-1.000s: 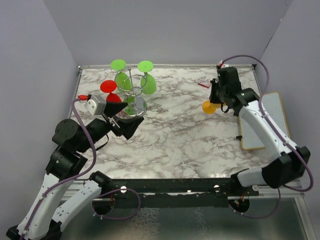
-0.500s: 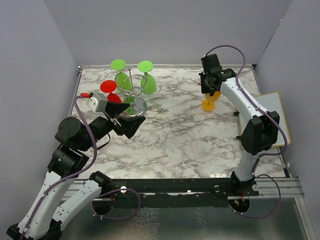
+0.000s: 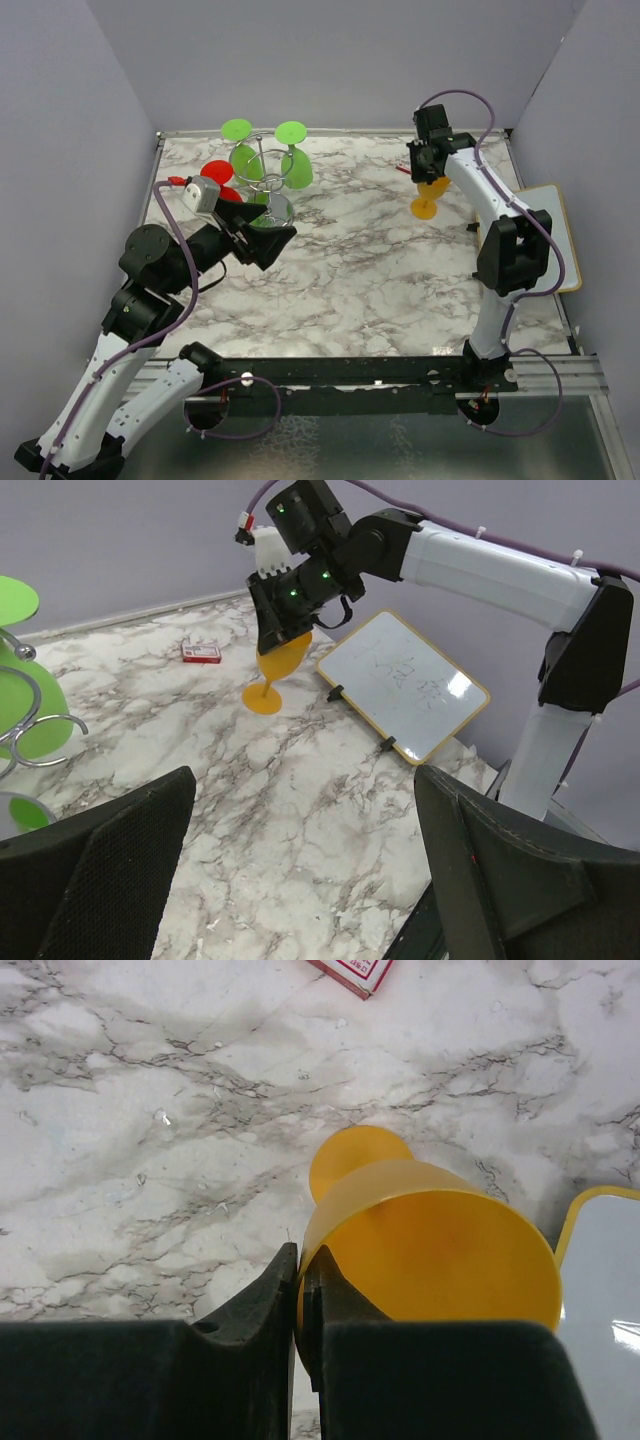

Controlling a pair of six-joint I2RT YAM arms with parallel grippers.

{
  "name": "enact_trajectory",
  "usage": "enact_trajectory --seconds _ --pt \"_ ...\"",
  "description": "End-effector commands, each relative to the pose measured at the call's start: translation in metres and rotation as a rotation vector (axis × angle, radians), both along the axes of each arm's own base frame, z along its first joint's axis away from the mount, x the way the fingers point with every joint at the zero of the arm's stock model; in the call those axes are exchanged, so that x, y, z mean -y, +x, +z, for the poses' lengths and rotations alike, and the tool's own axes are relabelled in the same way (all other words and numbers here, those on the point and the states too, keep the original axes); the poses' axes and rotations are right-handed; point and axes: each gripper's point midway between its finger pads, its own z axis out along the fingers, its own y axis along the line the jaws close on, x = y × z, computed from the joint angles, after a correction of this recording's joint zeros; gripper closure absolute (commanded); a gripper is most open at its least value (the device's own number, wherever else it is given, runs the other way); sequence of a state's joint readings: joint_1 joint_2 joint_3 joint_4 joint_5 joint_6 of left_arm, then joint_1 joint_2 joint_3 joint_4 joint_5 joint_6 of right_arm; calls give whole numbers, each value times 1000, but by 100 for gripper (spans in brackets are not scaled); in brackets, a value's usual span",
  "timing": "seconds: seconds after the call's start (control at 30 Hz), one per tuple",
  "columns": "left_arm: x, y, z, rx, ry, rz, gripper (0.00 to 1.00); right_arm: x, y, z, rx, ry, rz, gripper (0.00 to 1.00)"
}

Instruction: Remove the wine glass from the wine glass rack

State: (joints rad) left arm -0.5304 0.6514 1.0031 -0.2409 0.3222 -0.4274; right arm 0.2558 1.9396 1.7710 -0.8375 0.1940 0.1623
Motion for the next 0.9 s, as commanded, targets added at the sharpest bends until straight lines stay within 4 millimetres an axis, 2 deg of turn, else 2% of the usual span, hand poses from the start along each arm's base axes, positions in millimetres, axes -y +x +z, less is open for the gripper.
enact_trajectory --seconds 0.0,0.2,0.47,0.63,0.87 --pt "-2 -4 18 23 -33 -3 7 -8 4 0 9 25 45 89" --pt "-2 -2 17 9 -16 3 7 -11 3 14 32 49 61 66" --pt "-1 2 10 -16 -13 12 7 -18 -10 62 125 116 102 36" --pt "0 4 7 -24 -8 14 7 -25 -30 89 197 178 153 26" --pt "0 4 10 -22 -15 17 7 -44 -61 130 312 318 252 22"
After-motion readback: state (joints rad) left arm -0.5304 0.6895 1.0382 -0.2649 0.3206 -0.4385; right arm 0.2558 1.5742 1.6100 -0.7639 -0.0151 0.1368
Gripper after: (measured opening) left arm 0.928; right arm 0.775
